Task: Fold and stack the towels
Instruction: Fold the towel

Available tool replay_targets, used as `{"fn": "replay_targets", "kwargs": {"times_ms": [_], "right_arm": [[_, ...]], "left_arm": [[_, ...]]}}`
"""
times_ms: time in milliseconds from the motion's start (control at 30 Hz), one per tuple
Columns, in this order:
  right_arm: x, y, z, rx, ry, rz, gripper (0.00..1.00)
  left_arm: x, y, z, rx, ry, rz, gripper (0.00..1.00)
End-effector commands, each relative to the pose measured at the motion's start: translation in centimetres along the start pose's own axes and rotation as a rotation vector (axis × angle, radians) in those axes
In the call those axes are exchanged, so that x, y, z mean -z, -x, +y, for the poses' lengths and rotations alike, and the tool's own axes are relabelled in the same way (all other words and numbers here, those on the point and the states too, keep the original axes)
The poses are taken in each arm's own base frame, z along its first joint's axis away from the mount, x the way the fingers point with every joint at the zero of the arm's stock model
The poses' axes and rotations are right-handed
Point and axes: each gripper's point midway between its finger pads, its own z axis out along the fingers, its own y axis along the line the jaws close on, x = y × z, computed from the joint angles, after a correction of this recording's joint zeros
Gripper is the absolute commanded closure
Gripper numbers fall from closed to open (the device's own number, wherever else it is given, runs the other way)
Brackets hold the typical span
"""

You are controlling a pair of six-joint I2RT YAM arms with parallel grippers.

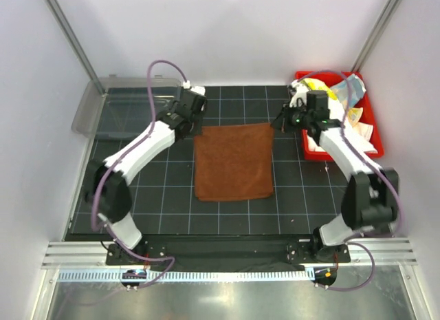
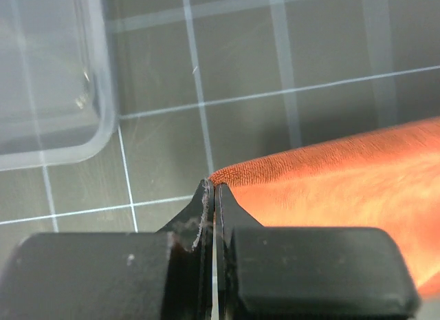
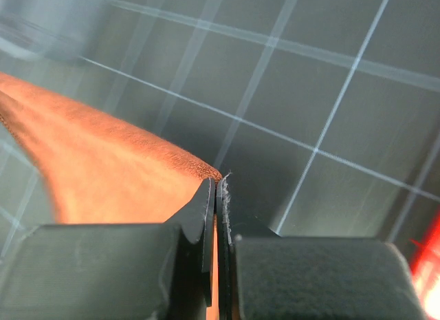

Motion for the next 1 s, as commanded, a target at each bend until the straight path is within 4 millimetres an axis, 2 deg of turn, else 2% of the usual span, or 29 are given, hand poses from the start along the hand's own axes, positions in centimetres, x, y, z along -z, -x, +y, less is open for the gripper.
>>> {"fn": "replay_targets", "kwargs": {"times_ms": [0,33,67,100,133,167,200,233,267,333,367,400,433,467,500,533,600,633,667,700,733,767,800,833,867,900,933,967], "right_arm": [[-5.8,-0.6,-2.5,-0.028,0.020,-0.028,0.99],[-7.2,-0.5,-3.0,-0.042,0.034,-0.026,0.99],[-8.7,0.4,-3.5,-0.032,0.044,-0.061,0.99],[-11.5,-2.1,-5.2,-0.085,0.033,0.003,0.99],[-12.6,-0.3,-5.2,-0.074,0.057,-0.032,0.99],[-13.7,-0.3,-5.7,-0.086,0.058,-0.025,0.99],[-14.7,-0.6,-6.2,-0.116,0.055,-0.015,0.99],[-16.2,-0.3,-6.8,-0.125,0.057,-0.021,0.99],[-16.9,-0.3,-7.1,-0.133,0.058,-0.020,0.99],[-18.6,0.2,-8.1,-0.155,0.047,-0.023,0.99],[-19.1,0.5,-8.6,-0.161,0.026,-0.028,0.94],[-19.6,0.6,-8.8,-0.164,0.023,-0.024,0.89],[-20.4,0.8,-9.3,-0.174,0.018,-0.014,0.82],[-20.7,0.9,-9.4,-0.176,0.014,-0.009,0.70],[-20.9,1.3,-9.7,-0.172,-0.004,-0.017,0.61],[-20.6,1.2,-10.0,-0.187,-0.028,0.004,0.54],[-19.5,2.5,-10.4,-0.176,-0.093,-0.010,0.47],[-18.8,1.8,-10.7,-0.192,-0.135,0.023,0.45],[-17.9,2.2,-10.8,-0.198,-0.170,0.026,0.44],[-16.4,3.5,-10.6,-0.206,-0.208,0.011,0.44],[-15.1,2.8,-10.8,-0.234,-0.267,0.052,0.44],[-14.2,2.6,-10.3,-0.279,-0.293,0.069,0.45],[-12.8,3.2,-9.4,-0.303,-0.305,0.070,0.45],[-12.0,0.8,-8.3,-0.339,-0.312,0.151,0.47],[-11.4,-0.3,-7.6,-0.356,-0.319,0.186,0.49],[-10.7,-1.2,-6.9,-0.365,-0.329,0.212,0.51],[-9.5,-3.4,-6.0,-0.375,-0.338,0.264,0.53],[-9.2,-4.5,-4.5,-0.379,-0.305,0.291,0.55]], "left_arm": [[-6.4,-1.1,1.5,0.025,0.031,0.061,1.00],[-7.4,0.2,1.4,0.040,0.020,0.044,1.00],[-9.1,0.3,2.0,0.053,0.018,0.053,1.00],[-11.9,-0.9,1.9,0.046,0.024,0.096,1.00],[-13.4,-1.0,2.1,0.045,0.026,0.109,1.00],[-14.2,1.4,1.9,0.055,0.013,0.066,1.00],[-15.2,1.7,2.5,0.049,0.020,0.067,1.00],[-17.7,0.1,2.6,0.036,0.033,0.109,1.00],[-18.0,2.5,2.5,0.045,0.032,0.067,1.00],[-20.6,1.7,3.2,0.052,0.046,0.096,1.00],[-21.2,1.5,3.5,0.057,0.053,0.109,0.96],[-21.2,3.8,3.6,0.073,0.054,0.061,0.82],[-22.1,2.8,4.3,0.078,0.076,0.093,0.76],[-22.0,3.4,4.4,0.082,0.081,0.082,0.72],[-21.7,4.3,4.6,0.089,0.087,0.062,0.58],[-21.5,4.3,4.7,0.083,0.089,0.066,0.52],[-19.6,5.8,4.6,0.089,0.073,0.040,0.45],[-19.1,5.0,4.4,0.085,0.059,0.067,0.44],[-16.9,6.6,4.3,0.092,0.045,0.032,0.43],[-15.9,6.6,4.2,0.096,0.033,0.033,0.42],[-15.5,4.5,3.9,0.091,0.021,0.086,0.41],[-14.2,4.3,2.7,0.109,-0.025,0.095,0.41],[-11.9,4.7,2.0,0.115,-0.063,0.082,0.42],[-11.4,1.9,1.4,0.102,-0.078,0.138,0.43],[-10.6,0.5,0.9,0.099,-0.087,0.161,0.43],[-8.7,0.5,-0.5,0.115,-0.131,0.148,0.45],[-8.2,-0.2,-1.3,0.131,-0.160,0.149,0.46],[-8.4,-3.8,-1.7,0.141,-0.169,0.222,0.47]]}}
